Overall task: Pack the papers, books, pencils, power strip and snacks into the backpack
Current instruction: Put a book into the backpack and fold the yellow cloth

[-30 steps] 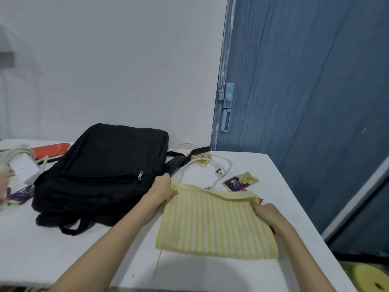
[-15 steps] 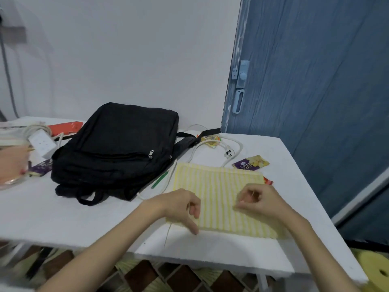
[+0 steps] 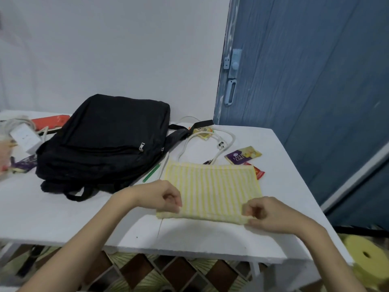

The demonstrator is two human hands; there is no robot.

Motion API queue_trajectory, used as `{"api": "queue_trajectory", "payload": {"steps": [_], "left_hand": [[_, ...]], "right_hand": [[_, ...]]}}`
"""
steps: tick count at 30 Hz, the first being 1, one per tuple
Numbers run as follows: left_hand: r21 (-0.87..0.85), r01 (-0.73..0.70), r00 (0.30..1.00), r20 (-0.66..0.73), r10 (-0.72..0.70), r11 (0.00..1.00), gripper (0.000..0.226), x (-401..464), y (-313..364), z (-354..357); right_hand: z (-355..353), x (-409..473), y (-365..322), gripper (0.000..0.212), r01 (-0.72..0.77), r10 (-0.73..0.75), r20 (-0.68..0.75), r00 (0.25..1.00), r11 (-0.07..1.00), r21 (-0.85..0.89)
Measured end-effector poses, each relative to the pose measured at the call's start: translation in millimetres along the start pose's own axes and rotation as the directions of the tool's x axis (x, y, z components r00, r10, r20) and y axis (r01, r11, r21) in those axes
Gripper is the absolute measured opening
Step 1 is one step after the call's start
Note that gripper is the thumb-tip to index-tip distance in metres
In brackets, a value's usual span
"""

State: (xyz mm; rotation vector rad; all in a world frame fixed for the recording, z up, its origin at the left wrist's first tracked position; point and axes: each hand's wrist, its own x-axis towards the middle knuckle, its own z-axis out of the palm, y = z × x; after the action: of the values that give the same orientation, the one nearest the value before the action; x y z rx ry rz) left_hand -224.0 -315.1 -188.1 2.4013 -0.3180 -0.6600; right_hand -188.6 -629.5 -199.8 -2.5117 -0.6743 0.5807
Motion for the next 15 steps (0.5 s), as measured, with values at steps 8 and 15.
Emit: {"api": "queue_trajectory", "payload": {"steps": [8,15], "left_hand": [[-0.065,0.021,0.883,-0.467,-0.049,0.998,0.006,4.0,3.7,-33.2],[0.047,0.173,0.803,-0.586,-0.113,0.984,0.010,53.7,-4.0,-29.0]], "right_hand": [[-39.2,16.0,-1.4,0.013,0.045,0.056,-0.344,0.937,0.960,0.278],[-28.2,71.0,1.0,0.007,-0.081,0.238,-0.485,0.841,0.943,0.322]]}}
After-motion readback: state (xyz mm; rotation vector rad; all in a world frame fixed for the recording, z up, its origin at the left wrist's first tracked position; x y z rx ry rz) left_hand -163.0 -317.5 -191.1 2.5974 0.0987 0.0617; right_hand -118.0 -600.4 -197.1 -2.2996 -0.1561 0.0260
